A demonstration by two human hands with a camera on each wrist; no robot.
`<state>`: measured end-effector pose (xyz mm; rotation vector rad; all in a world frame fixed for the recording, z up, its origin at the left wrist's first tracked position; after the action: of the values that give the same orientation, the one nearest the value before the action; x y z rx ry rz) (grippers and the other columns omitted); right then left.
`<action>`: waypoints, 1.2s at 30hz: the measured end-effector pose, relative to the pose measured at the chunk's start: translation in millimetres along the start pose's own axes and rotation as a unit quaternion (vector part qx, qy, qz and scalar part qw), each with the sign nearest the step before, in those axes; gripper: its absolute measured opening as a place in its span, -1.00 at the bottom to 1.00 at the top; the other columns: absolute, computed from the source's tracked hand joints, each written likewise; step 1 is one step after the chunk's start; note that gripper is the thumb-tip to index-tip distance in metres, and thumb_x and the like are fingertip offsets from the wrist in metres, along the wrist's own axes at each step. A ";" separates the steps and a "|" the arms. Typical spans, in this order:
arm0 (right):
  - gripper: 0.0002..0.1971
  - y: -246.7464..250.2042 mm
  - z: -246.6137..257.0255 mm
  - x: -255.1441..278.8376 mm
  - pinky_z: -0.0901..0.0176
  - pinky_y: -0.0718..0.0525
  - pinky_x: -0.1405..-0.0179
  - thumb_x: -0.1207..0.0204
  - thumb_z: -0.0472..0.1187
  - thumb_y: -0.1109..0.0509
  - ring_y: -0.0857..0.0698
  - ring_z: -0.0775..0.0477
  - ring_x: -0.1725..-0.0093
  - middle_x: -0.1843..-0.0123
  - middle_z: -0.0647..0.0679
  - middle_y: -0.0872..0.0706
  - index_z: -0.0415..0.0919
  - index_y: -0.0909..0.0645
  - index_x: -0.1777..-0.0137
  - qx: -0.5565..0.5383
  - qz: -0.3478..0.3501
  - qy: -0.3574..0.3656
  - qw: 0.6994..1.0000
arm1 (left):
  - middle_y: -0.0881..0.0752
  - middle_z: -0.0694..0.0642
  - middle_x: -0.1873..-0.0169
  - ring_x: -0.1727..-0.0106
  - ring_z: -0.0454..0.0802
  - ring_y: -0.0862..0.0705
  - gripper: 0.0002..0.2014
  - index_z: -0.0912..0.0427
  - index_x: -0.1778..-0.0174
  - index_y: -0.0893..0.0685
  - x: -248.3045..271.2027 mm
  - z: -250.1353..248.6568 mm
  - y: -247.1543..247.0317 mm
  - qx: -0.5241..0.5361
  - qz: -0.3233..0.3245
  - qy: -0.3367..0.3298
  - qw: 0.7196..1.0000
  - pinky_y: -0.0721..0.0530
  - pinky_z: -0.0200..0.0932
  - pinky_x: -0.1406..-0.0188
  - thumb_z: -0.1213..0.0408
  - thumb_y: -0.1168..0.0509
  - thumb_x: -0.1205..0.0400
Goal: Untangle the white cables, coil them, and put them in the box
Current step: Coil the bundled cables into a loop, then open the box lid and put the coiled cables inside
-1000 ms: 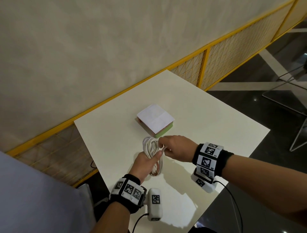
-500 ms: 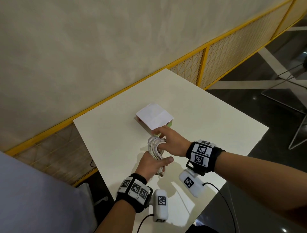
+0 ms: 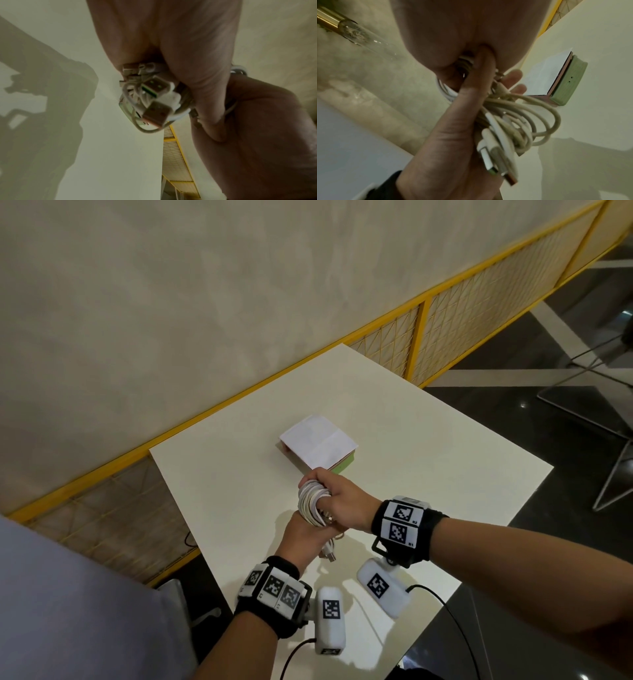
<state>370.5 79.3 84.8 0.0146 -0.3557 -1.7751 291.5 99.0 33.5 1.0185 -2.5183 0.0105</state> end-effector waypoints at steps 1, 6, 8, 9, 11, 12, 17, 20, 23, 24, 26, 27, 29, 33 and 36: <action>-0.66 -1.3 1.0 -1.8 0.14 -0.62 -0.10 -0.42 -0.49 -0.15 -0.63 -0.04 -0.01 0.02 -0.05 -0.65 -0.11 -0.49 -0.09 -0.006 0.001 0.001 1.000 | -0.68 0.16 0.49 0.54 -0.04 -0.60 -0.83 0.20 0.25 -0.69 -0.6 -2.2 0.5 0.010 0.003 -0.001 1.000 -0.53 -0.24 0.59 0.38 -0.49 -0.29; -0.67 -7.1 10.1 -9.7 -0.29 -0.17 -0.59 -0.32 -0.27 -0.10 -0.59 0.14 -0.05 0.04 0.05 -0.64 -0.06 -0.44 -0.09 0.022 0.006 0.026 0.999 | -0.65 0.24 0.56 0.56 0.06 -0.58 -0.90 0.26 0.38 -0.64 -5.3 -12.2 6.7 0.023 -0.013 -0.011 1.000 -0.54 -0.22 0.59 0.44 -0.43 -0.25; -0.66 -7.0 15.2 -14.1 -0.30 -0.07 -0.60 -0.34 -0.22 -0.08 -0.57 0.19 -0.05 0.04 0.13 -0.61 -0.10 -0.42 -0.14 0.053 0.019 0.032 0.998 | -0.70 0.33 0.49 0.48 0.10 -0.63 -0.85 0.28 0.33 -0.68 -7.5 -13.7 11.1 0.040 -0.026 -0.021 0.999 -0.57 -0.13 0.50 0.35 -0.42 -0.22; -0.65 -6.9 17.2 -16.4 -0.33 -0.14 -0.57 -0.35 -0.20 -0.08 -0.59 0.08 -0.09 0.01 0.08 -0.62 -0.11 -0.42 -0.15 0.059 0.022 0.030 0.998 | -0.72 0.35 0.45 0.44 0.12 -0.66 -0.85 0.28 0.34 -0.71 -8.8 -13.9 13.3 0.042 -0.029 -0.023 0.998 -0.59 -0.09 0.45 0.34 -0.40 -0.21; -0.63 -6.8 16.5 -20.9 -0.36 -0.27 -0.49 -0.35 -0.17 -0.08 -0.59 -0.12 -0.17 -0.05 0.00 -0.63 -0.13 -0.42 -0.17 0.076 0.021 0.024 0.997 | -0.73 0.28 0.47 0.43 0.12 -0.67 -0.91 0.24 0.40 -0.72 -11.4 -14.0 16.0 0.042 -0.026 -0.020 0.999 -0.59 -0.08 0.41 0.35 -0.38 -0.21; -0.62 -7.1 14.5 -23.4 -0.35 -0.31 -0.46 -0.35 -0.16 -0.08 -0.59 -0.16 -0.19 -0.07 -0.03 -0.64 -0.15 -0.42 -0.19 0.085 0.022 0.021 0.996 | -0.73 0.24 0.47 0.42 0.11 -0.67 -0.90 0.22 0.39 -0.72 -12.5 -13.8 15.7 0.046 -0.018 -0.018 0.999 -0.60 -0.09 0.41 0.37 -0.38 -0.21; -0.63 -10.2 1.2 -33.5 -0.19 -0.56 -0.31 -0.44 -0.24 -0.13 -0.59 -0.14 -0.17 -0.15 -0.17 -0.61 -0.25 -0.39 -0.26 0.043 0.053 -0.006 0.998 | -0.71 0.08 0.52 0.42 0.06 -0.65 -0.91 0.20 0.32 -0.68 -21.0 -5.1 17.1 0.048 -0.003 -0.007 0.999 -0.57 -0.10 0.41 0.47 -0.40 -0.37; -0.54 -10.2 -15.1 -42.4 -0.04 -0.65 -0.16 -0.40 -0.21 -0.22 -0.59 -0.03 -0.10 -0.15 -0.11 -0.58 -0.21 -0.33 -0.32 0.031 0.087 -0.035 0.995 | -0.69 0.13 0.55 0.54 0.09 -0.57 -0.85 0.20 0.43 -0.65 -30.7 4.8 21.3 0.003 -0.014 0.021 1.000 -0.43 -0.20 0.56 0.37 -0.39 -0.47; -0.24 -0.9 -36.2 -47.8 0.11 -0.58 -0.09 -0.26 -0.11 -0.34 -0.56 -0.03 -0.20 -0.27 -0.07 -0.50 -0.15 -0.19 -0.50 0.024 0.116 -0.061 0.991 | -0.76 0.20 0.43 0.47 0.07 -0.65 -0.95 0.22 0.28 -0.74 -44.7 4.5 33.6 -0.020 -0.061 0.031 0.997 -0.51 -0.24 0.57 0.36 -0.39 -0.48; -0.20 6.6 -46.7 -49.7 0.12 -0.55 -0.13 -0.28 -0.10 -0.37 -0.54 -0.05 -0.23 -0.32 -0.06 -0.47 -0.15 -0.16 -0.54 0.030 0.111 -0.075 0.991 | -0.79 0.22 0.40 0.45 0.06 -0.67 -0.93 0.23 0.31 -0.75 -51.7 5.5 42.4 -0.028 -0.093 0.037 0.995 -0.55 -0.25 0.53 0.34 -0.40 -0.47; -0.28 29.7 -72.9 -53.0 0.13 -0.52 -0.16 -0.46 -0.13 -0.38 -0.58 -0.09 -0.21 -0.40 -0.11 -0.47 -0.14 -0.14 -0.57 0.074 0.064 -0.119 0.988 | -0.82 0.24 0.37 0.45 0.08 -0.68 -0.86 0.23 0.45 -0.74 -67.2 7.9 58.4 -0.046 -0.140 0.054 0.988 -0.59 -0.22 0.46 0.30 -0.41 -0.42; -0.34 43.9 -88.9 -55.2 0.12 -0.53 -0.17 -0.53 -0.13 -0.36 -0.60 -0.12 -0.20 -0.42 -0.13 -0.48 -0.13 -0.16 -0.58 0.127 0.028 -0.143 0.981 | -0.82 0.23 0.38 0.44 0.09 -0.68 -0.85 0.22 0.48 -0.73 -74.9 8.6 63.7 -0.053 -0.149 0.062 0.985 -0.61 -0.19 0.44 0.28 -0.41 -0.39; -0.39 64.8 -118.6 -59.8 0.04 -0.53 -0.28 -0.57 -0.12 -0.30 -0.58 -0.17 -0.30 -0.44 -0.17 -0.49 -0.13 -0.18 -0.57 0.261 -0.003 -0.193 0.946 | -0.78 0.15 0.44 0.42 0.13 -0.65 -0.86 0.23 0.49 -0.69 -89.1 7.6 68.7 -0.087 -0.158 0.069 0.981 -0.61 -0.14 0.43 0.25 -0.42 -0.33; -0.39 71.6 -150.2 -73.3 -0.07 -0.55 -0.26 -0.56 -0.15 -0.21 -0.52 -0.24 -0.40 -0.50 -0.18 -0.39 -0.11 -0.12 -0.59 0.371 0.042 -0.240 0.896 | -0.58 0.05 0.54 0.36 0.19 -0.61 -0.75 0.11 0.53 -0.52 -113.2 4.1 60.9 -0.196 -0.161 0.052 0.966 -0.56 -0.14 0.37 0.23 -0.43 -0.39; -0.32 74.7 -158.6 -84.9 -0.10 -0.58 -0.16 -0.53 -0.18 -0.18 -0.57 -0.27 -0.31 -0.45 -0.16 -0.41 0.01 0.00 -0.62 0.424 0.057 -0.234 0.873 | -0.64 0.09 0.52 0.33 0.22 -0.70 -0.78 0.08 0.51 -0.54 -131.6 4.2 43.1 -0.259 -0.107 0.032 0.959 -0.70 -0.08 0.29 0.18 -0.42 -0.39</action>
<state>493.5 109.6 -63.2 0.1850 -1.4400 -1.3624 345.8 217.0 -14.6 1.0323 -2.1585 -0.6347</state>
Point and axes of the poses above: each hand's wrist, its own x-axis away from the middle knuckle, its own y-axis out of the back of the hand, z = x × y, the point moved 8 cm from there along -x, towards the middle knuckle
